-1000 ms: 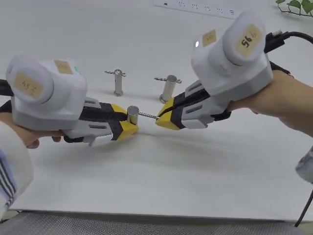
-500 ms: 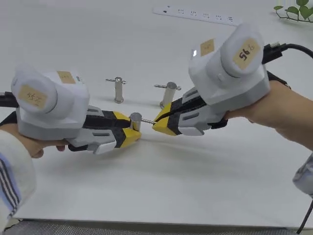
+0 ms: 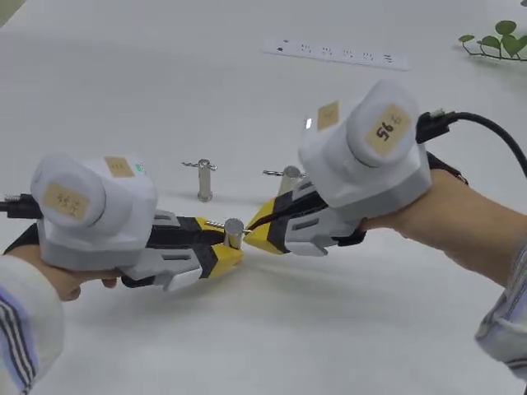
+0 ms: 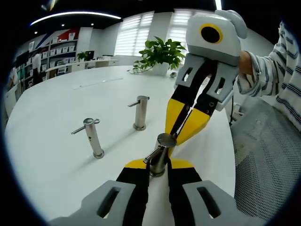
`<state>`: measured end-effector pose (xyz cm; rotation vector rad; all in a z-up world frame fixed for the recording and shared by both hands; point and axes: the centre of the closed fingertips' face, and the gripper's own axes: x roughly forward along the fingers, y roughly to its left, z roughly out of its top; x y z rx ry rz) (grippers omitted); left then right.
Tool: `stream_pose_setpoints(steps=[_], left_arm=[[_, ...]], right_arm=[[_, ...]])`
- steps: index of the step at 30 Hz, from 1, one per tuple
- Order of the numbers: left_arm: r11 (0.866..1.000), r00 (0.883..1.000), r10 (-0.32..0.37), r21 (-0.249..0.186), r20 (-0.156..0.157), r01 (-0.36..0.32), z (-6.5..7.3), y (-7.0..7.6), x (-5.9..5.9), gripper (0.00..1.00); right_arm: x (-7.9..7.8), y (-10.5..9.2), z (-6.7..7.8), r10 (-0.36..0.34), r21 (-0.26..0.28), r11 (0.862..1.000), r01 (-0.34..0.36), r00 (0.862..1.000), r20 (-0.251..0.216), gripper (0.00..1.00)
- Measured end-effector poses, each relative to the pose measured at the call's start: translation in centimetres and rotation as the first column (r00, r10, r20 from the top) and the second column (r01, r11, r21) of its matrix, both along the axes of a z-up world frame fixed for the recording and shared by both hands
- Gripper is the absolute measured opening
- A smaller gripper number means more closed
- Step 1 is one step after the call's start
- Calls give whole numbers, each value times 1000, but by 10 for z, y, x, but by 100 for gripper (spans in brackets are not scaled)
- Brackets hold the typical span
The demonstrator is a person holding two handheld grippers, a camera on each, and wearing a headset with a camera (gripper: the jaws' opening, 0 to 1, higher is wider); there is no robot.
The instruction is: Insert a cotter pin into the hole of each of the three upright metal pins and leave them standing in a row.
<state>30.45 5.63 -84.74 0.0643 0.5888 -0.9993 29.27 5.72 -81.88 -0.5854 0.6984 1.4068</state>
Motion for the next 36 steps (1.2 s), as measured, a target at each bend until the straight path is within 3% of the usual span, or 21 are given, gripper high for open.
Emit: stream_pose_setpoints(steps=[2,4,9,15,29,36], left_arm=[[1000,1000,3,0,-3,-3,0,0,0,13],[1000,1000,3,2,-2,-3,0,0,0,13],[1000,1000,7,3,-3,-7,0,0,0,13],[1000,1000,9,2,-5,-9,-1,0,0,13],[1000,1000,15,0,-10,-15,-1,0,1,13],[1000,999,24,0,-23,-24,-1,-1,0,14]], right_arm=[[3,1,3,15,22,1000,-15,999,38,17],[5,-5,2,13,0,1000,-13,999,50,22],[7,-15,2,-7,-7,1000,7,999,32,14],[2,-8,8,2,45,999,-3,999,32,5],[3,-3,8,2,57,998,-4,999,38,5],[1,-4,9,-4,74,997,3,1000,25,10]])
